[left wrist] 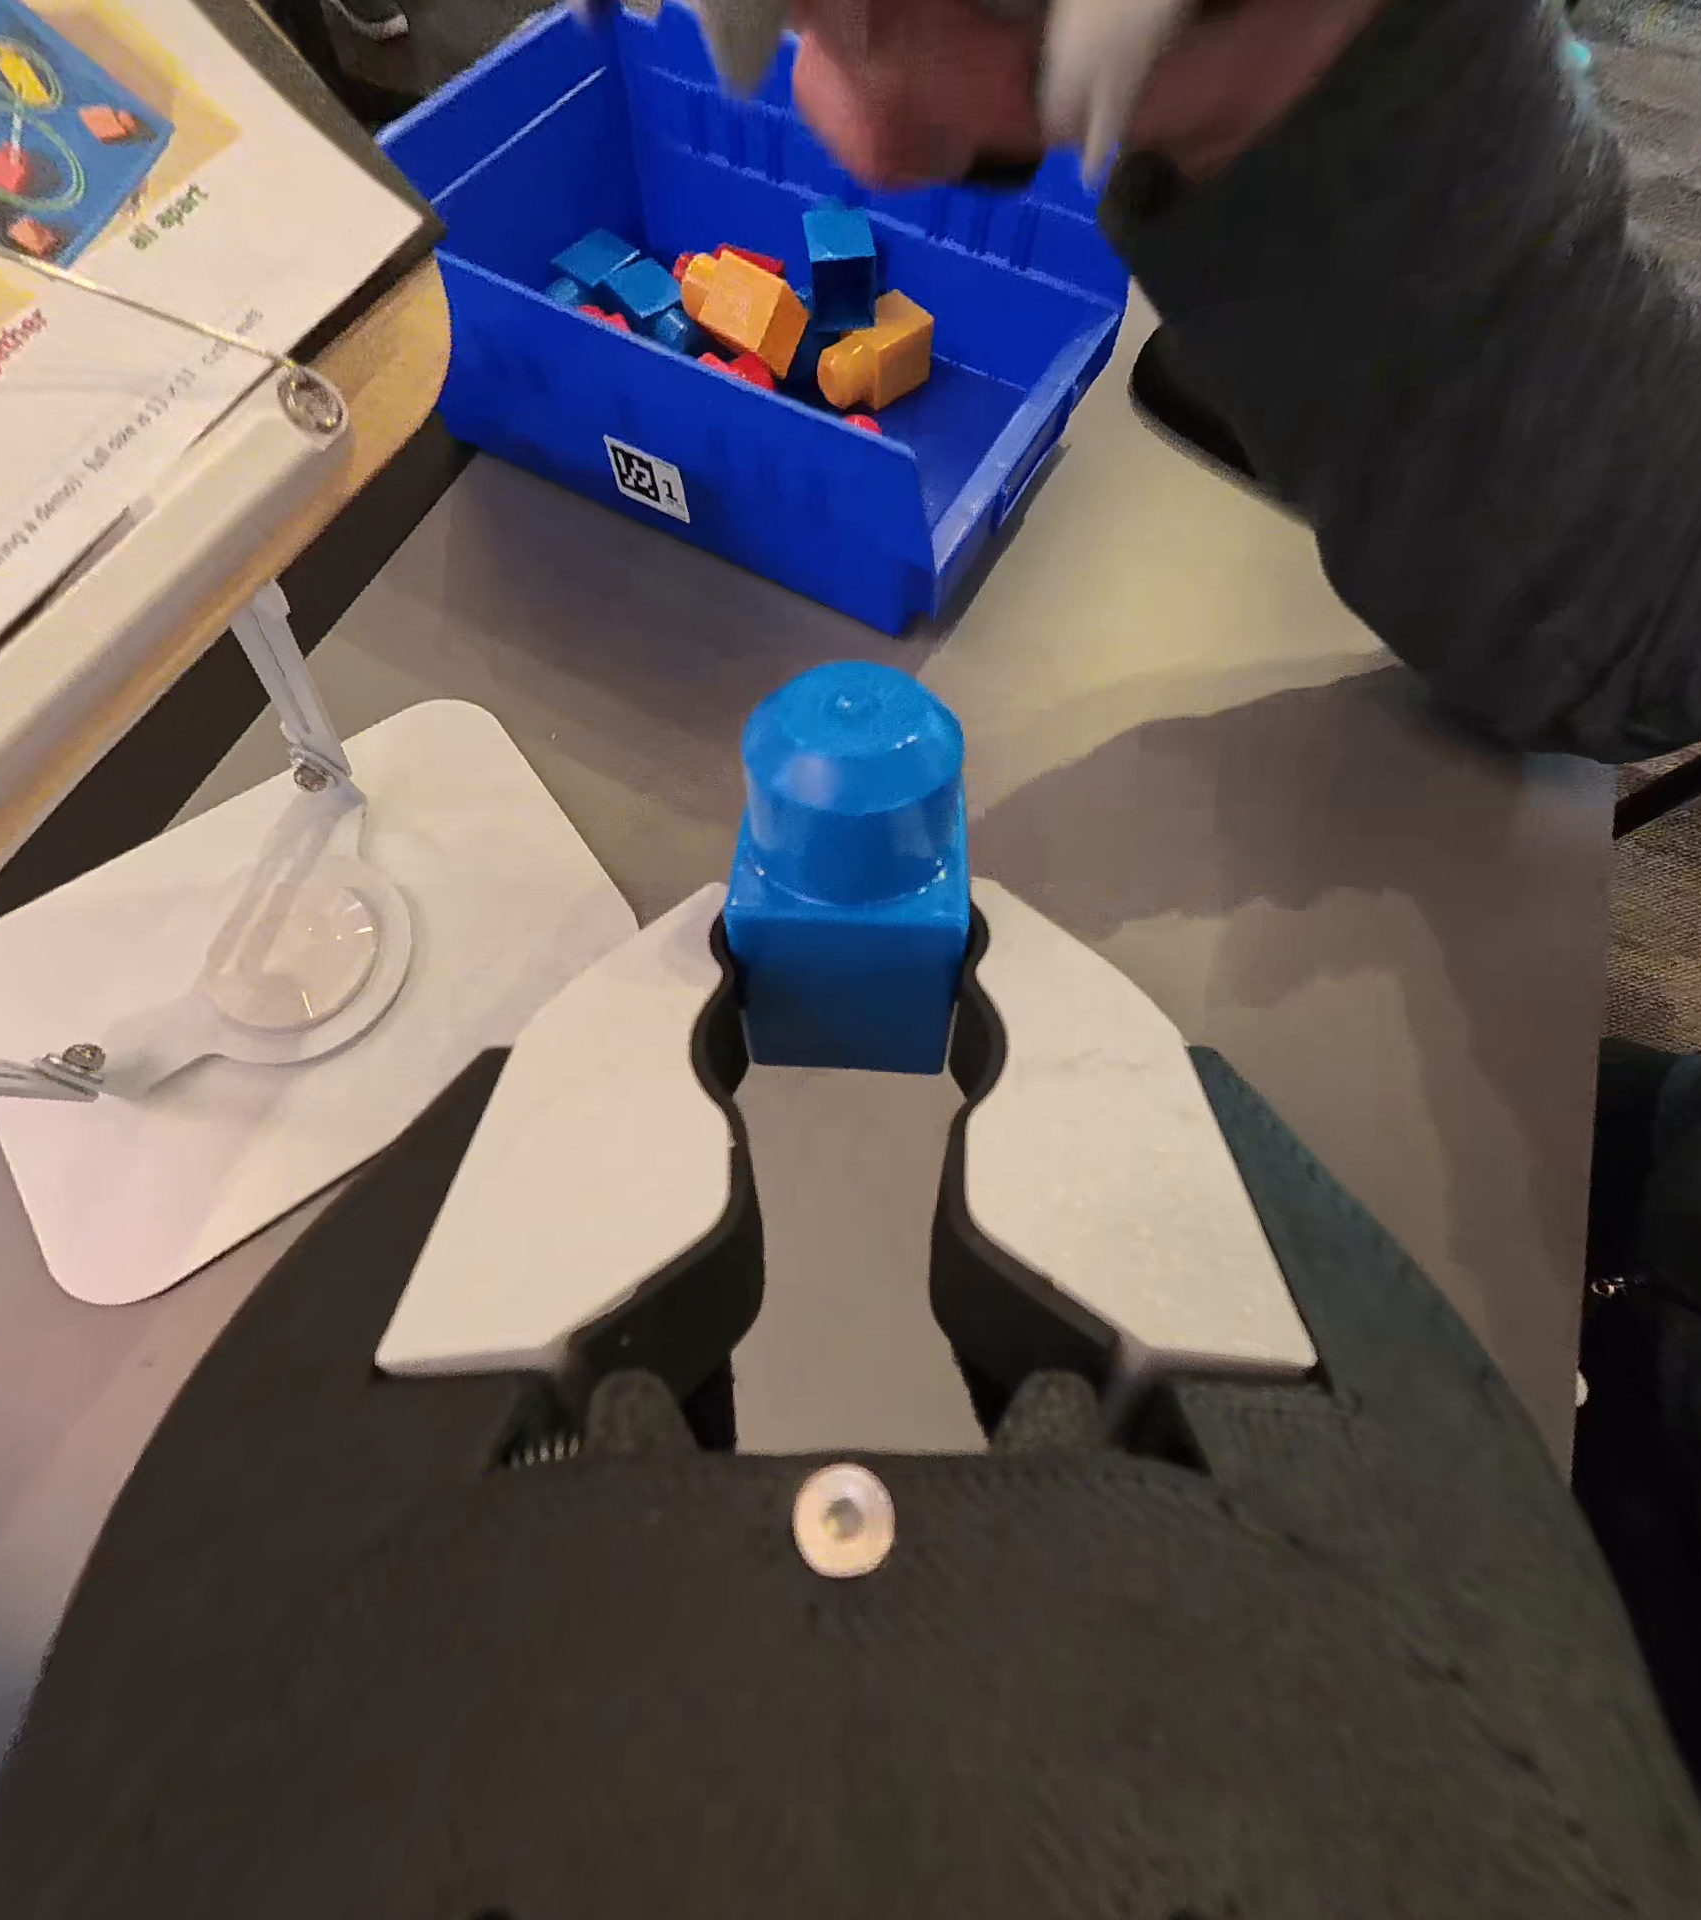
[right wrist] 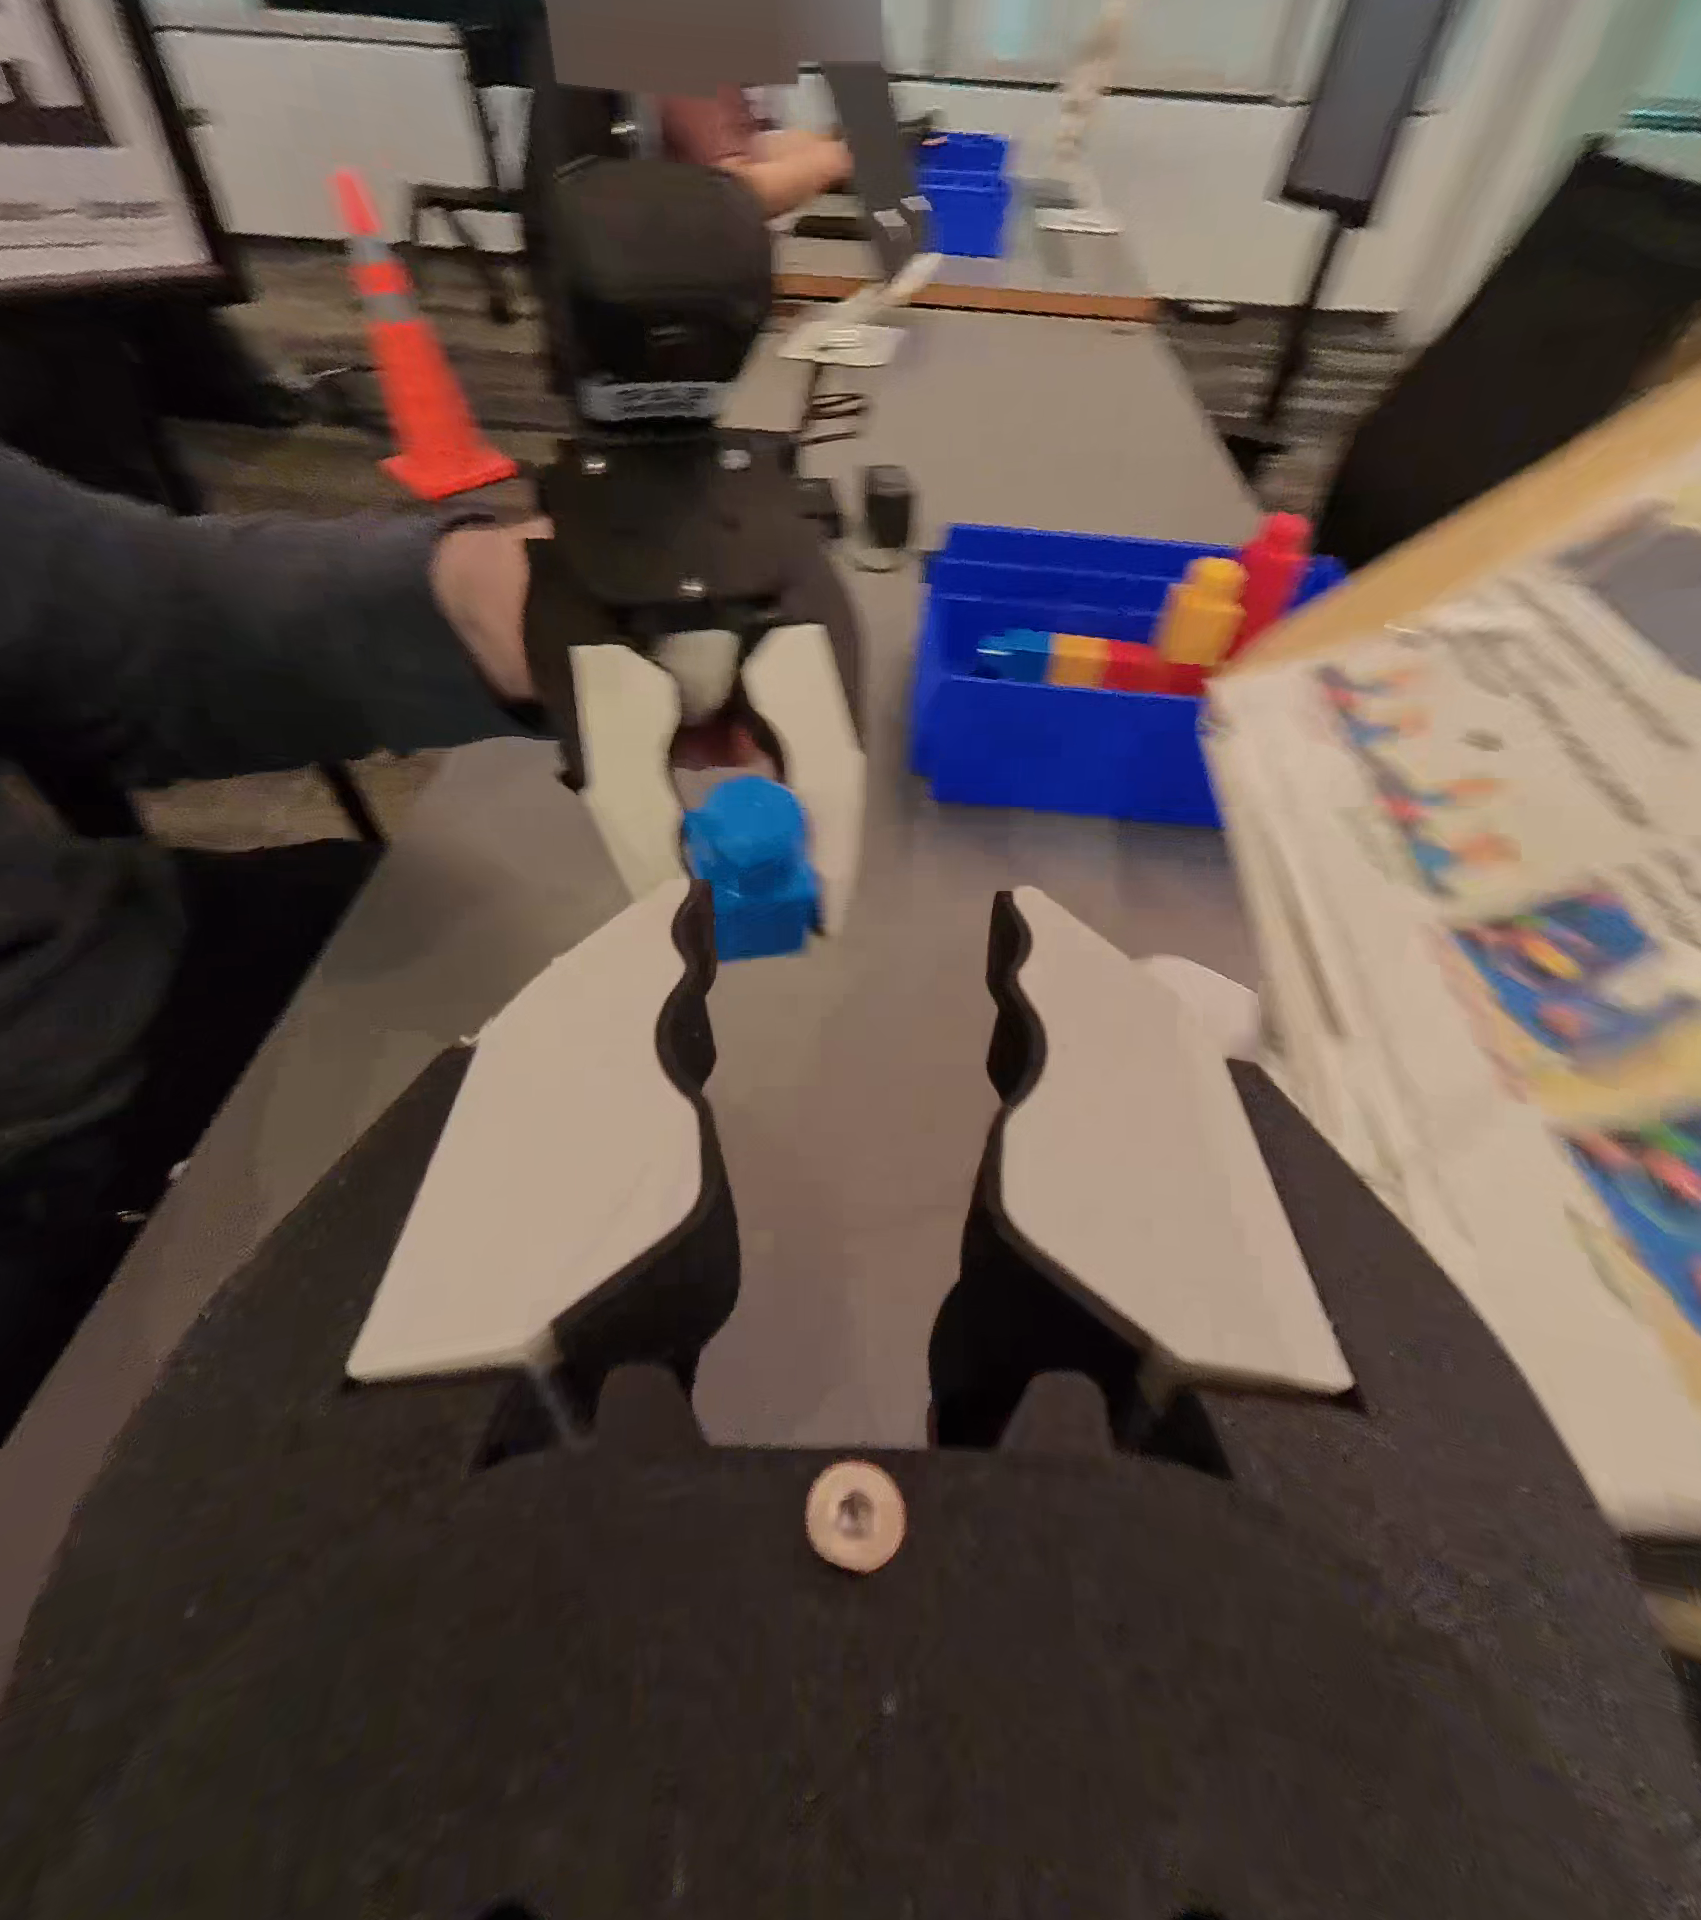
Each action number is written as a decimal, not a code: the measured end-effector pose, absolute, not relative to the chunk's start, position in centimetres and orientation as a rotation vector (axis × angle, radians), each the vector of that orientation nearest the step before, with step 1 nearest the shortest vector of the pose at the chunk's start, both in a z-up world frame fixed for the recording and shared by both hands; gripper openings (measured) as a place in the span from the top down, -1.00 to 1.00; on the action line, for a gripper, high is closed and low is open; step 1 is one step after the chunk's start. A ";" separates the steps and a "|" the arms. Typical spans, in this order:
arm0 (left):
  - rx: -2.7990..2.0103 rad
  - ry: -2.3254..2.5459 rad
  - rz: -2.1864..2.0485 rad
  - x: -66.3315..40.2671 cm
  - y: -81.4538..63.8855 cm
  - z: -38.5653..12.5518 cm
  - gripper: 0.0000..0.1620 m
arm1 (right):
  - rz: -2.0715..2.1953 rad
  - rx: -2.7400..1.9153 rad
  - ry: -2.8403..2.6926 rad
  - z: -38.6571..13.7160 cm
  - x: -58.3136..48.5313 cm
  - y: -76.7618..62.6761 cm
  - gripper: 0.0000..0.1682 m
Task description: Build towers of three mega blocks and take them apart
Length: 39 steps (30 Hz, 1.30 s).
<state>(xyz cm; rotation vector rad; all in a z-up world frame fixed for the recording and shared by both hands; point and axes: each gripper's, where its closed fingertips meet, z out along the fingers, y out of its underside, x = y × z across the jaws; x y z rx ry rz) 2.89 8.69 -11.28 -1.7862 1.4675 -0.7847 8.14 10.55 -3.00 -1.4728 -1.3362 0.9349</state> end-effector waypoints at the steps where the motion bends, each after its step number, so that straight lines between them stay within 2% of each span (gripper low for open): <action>1: -1.777 1.462 -0.785 3.0 8.7 -10.9 0.56 | 0.966 -1.459 -1.393 -3.6 6.3 9.7 0.37; 6: -1.743 1.470 -0.801 3.2 8.1 -10.0 0.55 | 1.037 -1.453 -1.497 -6.0 1.2 8.1 0.38; 10: -1.730 1.482 -0.785 3.2 8.0 -10.1 0.55 | 1.066 -1.452 -1.527 -6.8 0.3 7.7 0.60; 18: -1.706 1.403 -0.818 2.8 8.6 -8.8 0.54 | 1.086 -1.421 -1.446 -5.1 1.2 8.4 0.61; 20: -1.718 1.381 -0.805 2.3 9.0 -8.6 0.51 | 1.072 -1.422 -1.386 -3.9 3.1 9.2 0.61; 25: -1.700 1.327 -0.806 0.6 9.5 -8.3 1.00 | 0.749 -1.619 -1.137 -3.8 13.2 15.2 0.61; 32: -1.746 1.276 -0.778 -1.1 10.5 -9.0 1.00 | 0.511 -1.966 -0.741 -8.7 28.1 20.0 0.61; 33: -1.757 1.279 -0.762 -1.4 10.6 -9.2 1.00 | 0.484 -2.016 -0.688 -9.7 29.7 20.3 0.58; 36: -1.798 1.252 -0.692 -3.1 11.3 -9.7 1.00 | 0.394 -2.112 -0.551 -11.6 33.2 21.3 0.33; 39: -1.831 1.187 -0.643 -5.5 12.2 -9.7 1.00 | 0.373 -2.095 -0.516 -11.0 33.8 21.4 0.33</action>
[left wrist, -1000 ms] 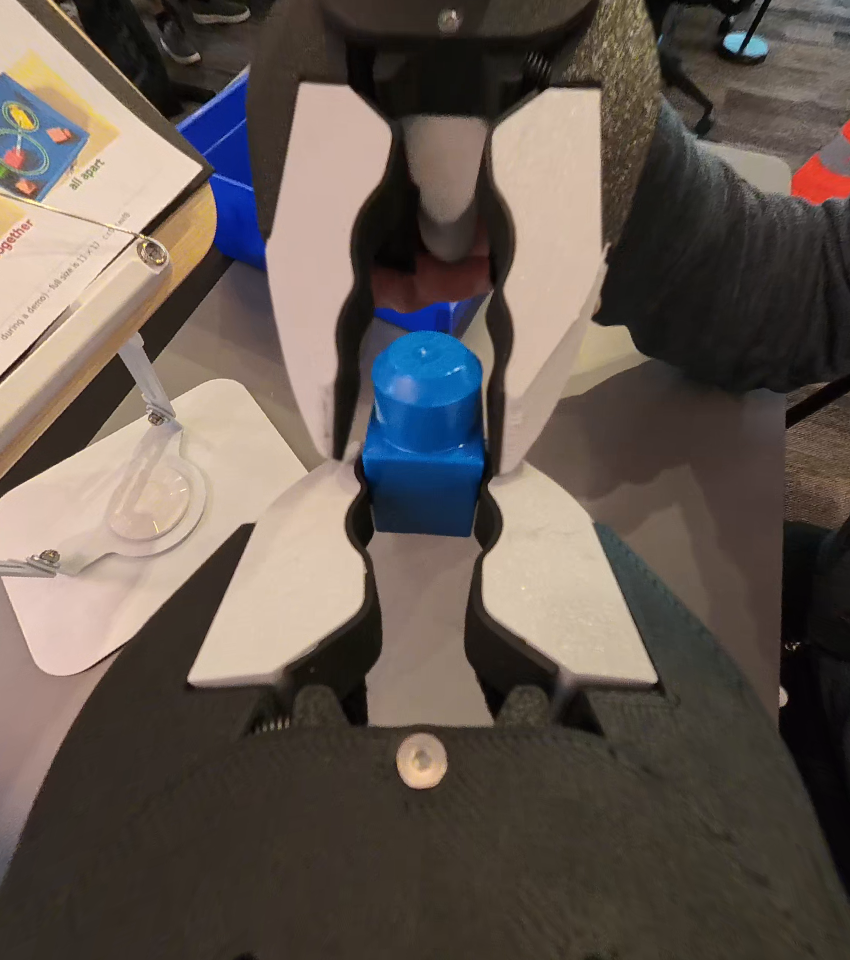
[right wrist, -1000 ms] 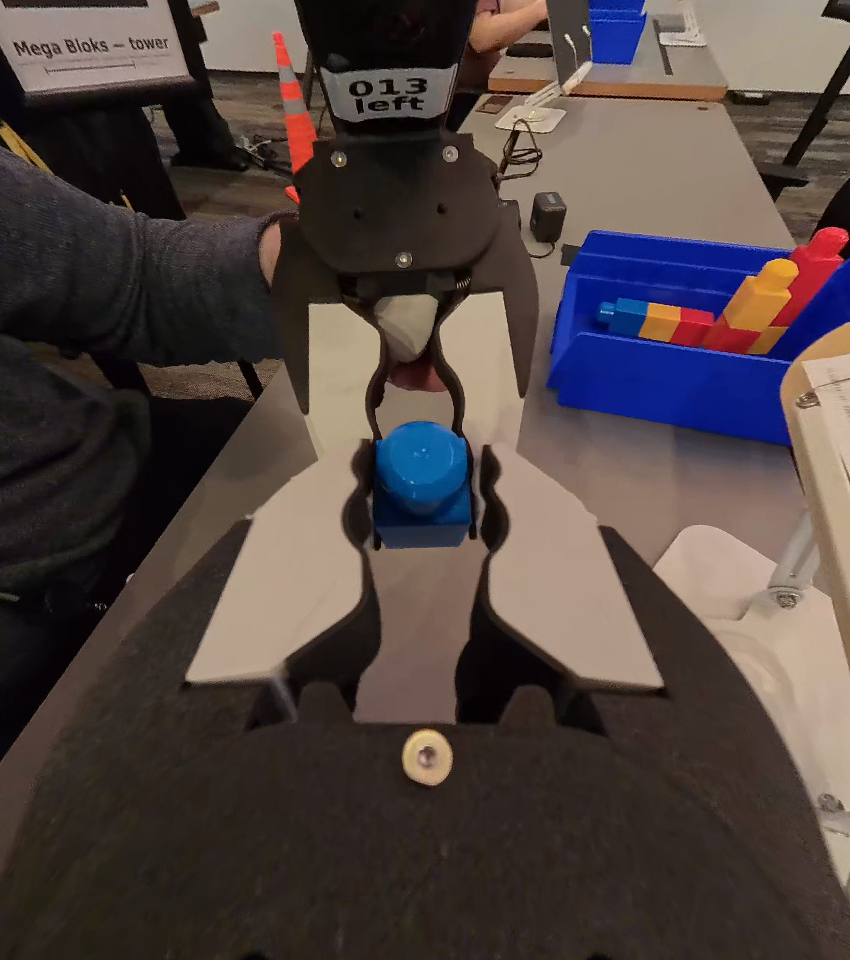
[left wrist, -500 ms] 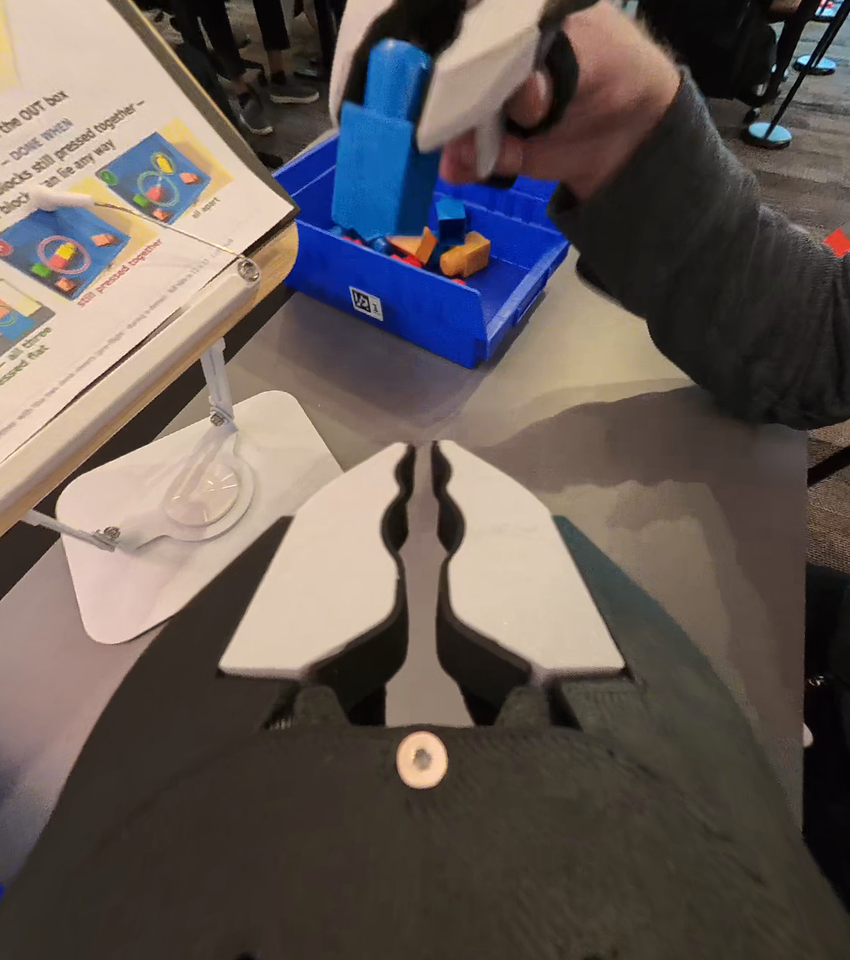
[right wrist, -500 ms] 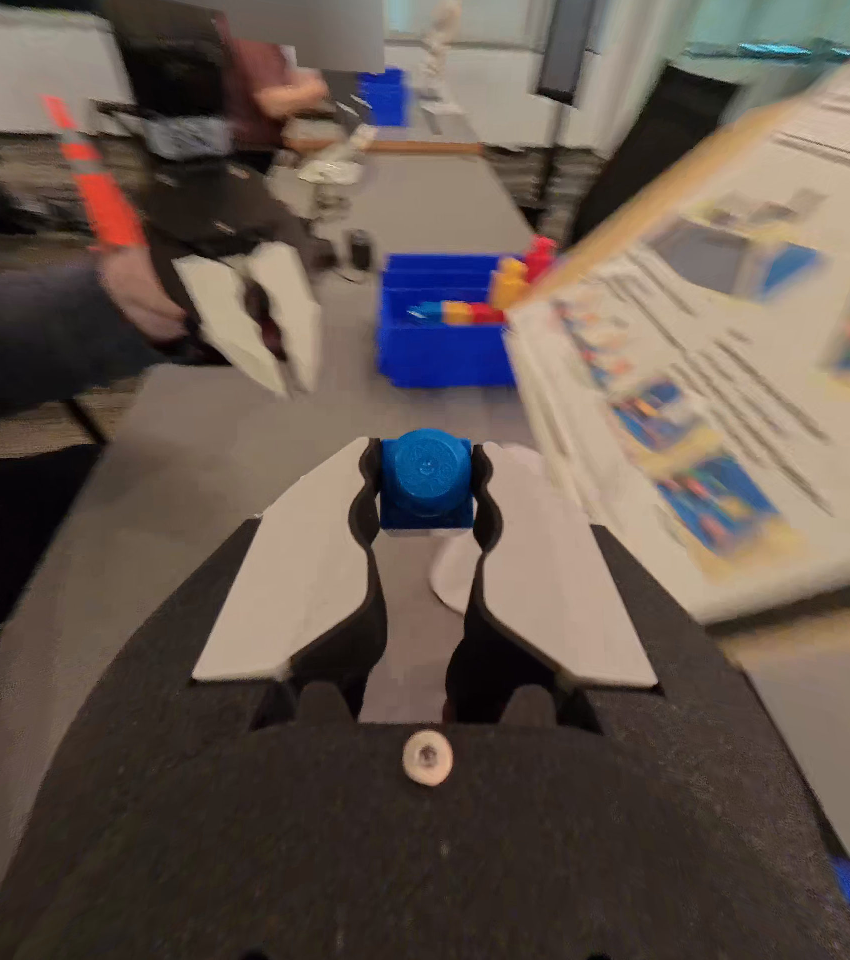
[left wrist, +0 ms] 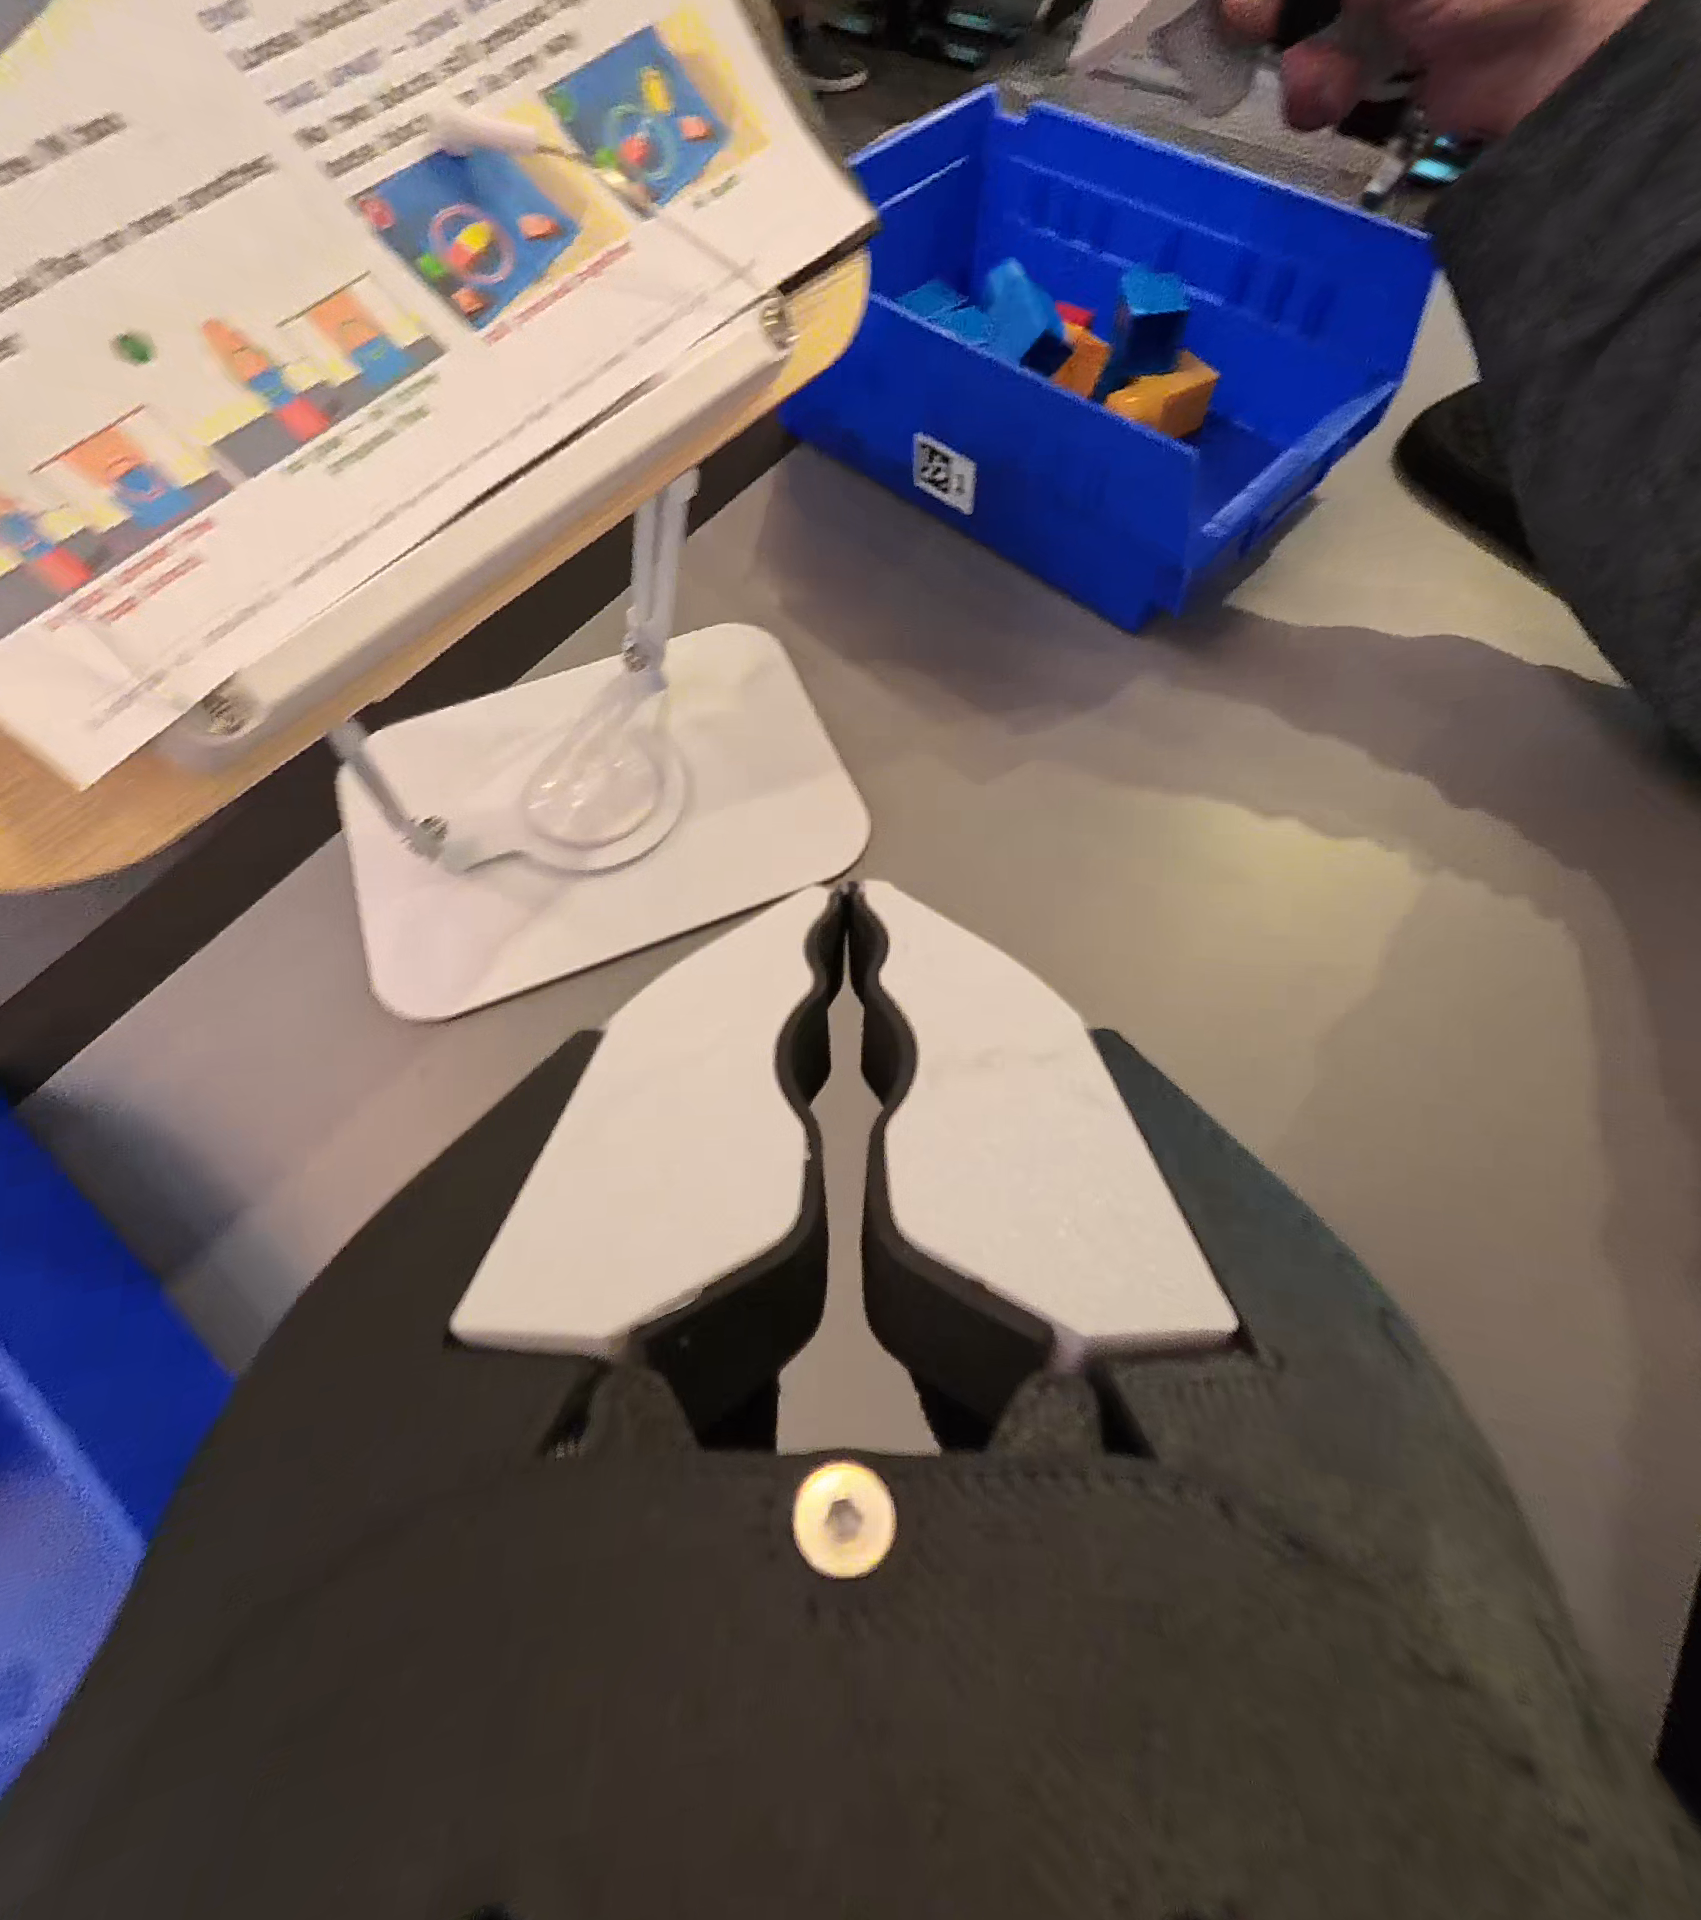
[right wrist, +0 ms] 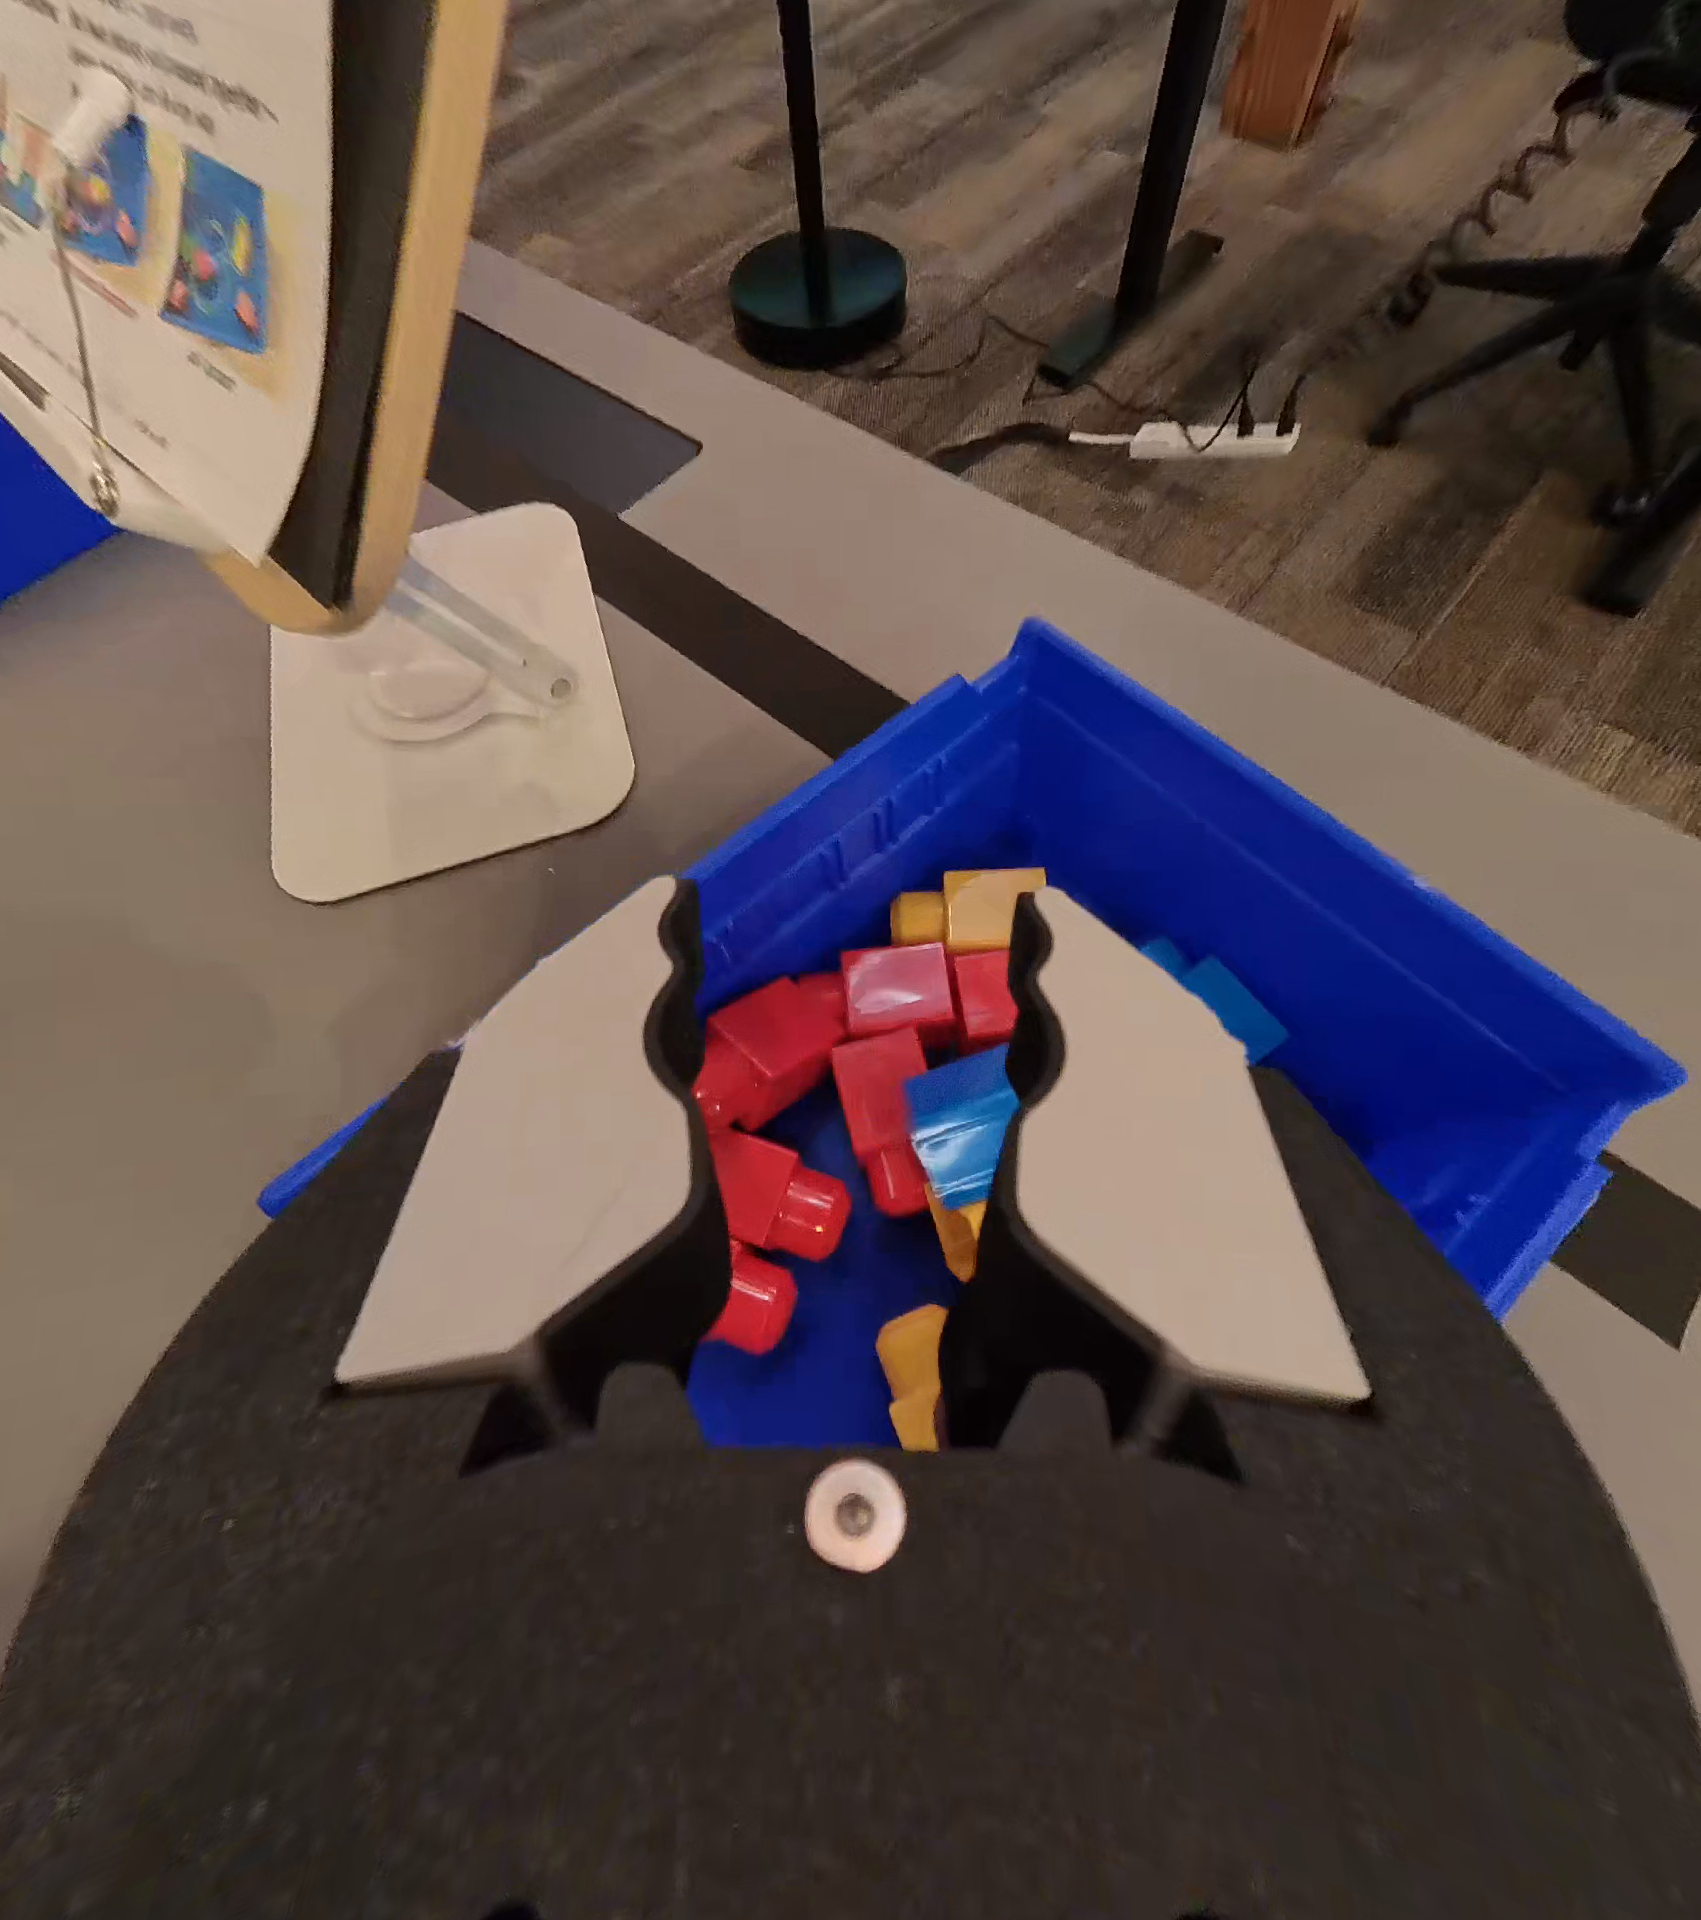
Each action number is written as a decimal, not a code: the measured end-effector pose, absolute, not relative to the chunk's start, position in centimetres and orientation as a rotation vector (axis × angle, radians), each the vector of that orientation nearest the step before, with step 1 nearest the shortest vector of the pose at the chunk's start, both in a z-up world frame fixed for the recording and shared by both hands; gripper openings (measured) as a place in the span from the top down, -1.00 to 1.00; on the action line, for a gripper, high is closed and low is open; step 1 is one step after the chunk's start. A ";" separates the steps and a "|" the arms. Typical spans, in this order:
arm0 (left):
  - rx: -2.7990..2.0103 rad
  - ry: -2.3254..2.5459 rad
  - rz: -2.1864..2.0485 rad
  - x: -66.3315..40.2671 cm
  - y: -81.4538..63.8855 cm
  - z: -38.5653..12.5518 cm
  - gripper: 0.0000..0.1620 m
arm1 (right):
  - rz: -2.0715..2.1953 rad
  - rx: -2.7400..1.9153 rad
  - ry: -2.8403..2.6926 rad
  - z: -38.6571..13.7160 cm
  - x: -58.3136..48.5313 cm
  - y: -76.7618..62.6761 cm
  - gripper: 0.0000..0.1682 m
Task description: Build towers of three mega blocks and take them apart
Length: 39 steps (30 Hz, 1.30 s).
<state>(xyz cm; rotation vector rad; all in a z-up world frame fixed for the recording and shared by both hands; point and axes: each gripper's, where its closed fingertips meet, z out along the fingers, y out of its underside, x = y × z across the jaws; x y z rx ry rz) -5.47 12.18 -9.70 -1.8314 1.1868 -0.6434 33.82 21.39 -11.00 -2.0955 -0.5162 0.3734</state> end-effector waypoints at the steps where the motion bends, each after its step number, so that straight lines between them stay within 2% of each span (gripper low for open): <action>1: -1.844 1.158 -0.615 -6.6 12.7 -9.7 1.00 | 0.365 -2.079 -0.520 -10.5 33.6 21.4 0.34; 4: -1.866 1.033 -0.492 -10.7 15.0 -9.2 0.91 | 0.400 -2.013 -0.580 -8.7 31.5 20.9 0.41; 8: -1.878 0.746 -0.420 -16.7 19.6 -8.0 0.60 | 0.422 -1.959 -0.661 -7.4 28.5 20.6 0.42; 14: -2.014 0.468 -0.246 -24.1 27.9 -11.6 0.15 | 0.431 -1.946 -0.775 -7.4 25.1 20.3 0.42; 19: -2.102 0.330 -0.152 -27.3 33.6 -15.0 -0.03 | 0.461 -1.922 -0.811 -7.1 23.6 20.0 0.43; 25: -2.186 0.232 -0.143 -29.0 37.7 -19.0 -0.16 | 0.475 -1.902 -0.822 -6.6 23.1 19.8 0.44; 28: -2.211 0.215 -0.123 -29.3 39.0 -20.3 -0.11 | 0.484 -1.895 -0.819 -6.5 23.0 19.8 0.44; 29: -2.216 0.221 -0.109 -29.4 39.3 -20.6 -0.02 | 0.482 -1.895 -0.821 -6.5 23.0 19.8 0.44; 31: -2.219 0.229 -0.135 -29.1 39.8 -21.2 0.24 | 0.479 -1.892 -0.823 -6.4 22.9 19.8 0.44; 32: -2.219 0.227 -0.169 -28.9 39.8 -21.3 0.48 | 0.480 -1.890 -0.825 -6.3 22.8 19.8 0.44; 33: -2.202 0.216 -0.189 -28.8 40.0 -21.1 0.55 | 0.480 -1.886 -0.828 -6.3 22.7 19.7 0.45; 39: -2.111 0.368 -0.231 -27.5 37.5 -17.2 0.56 | 0.538 -1.777 -0.895 -4.3 20.5 18.4 0.47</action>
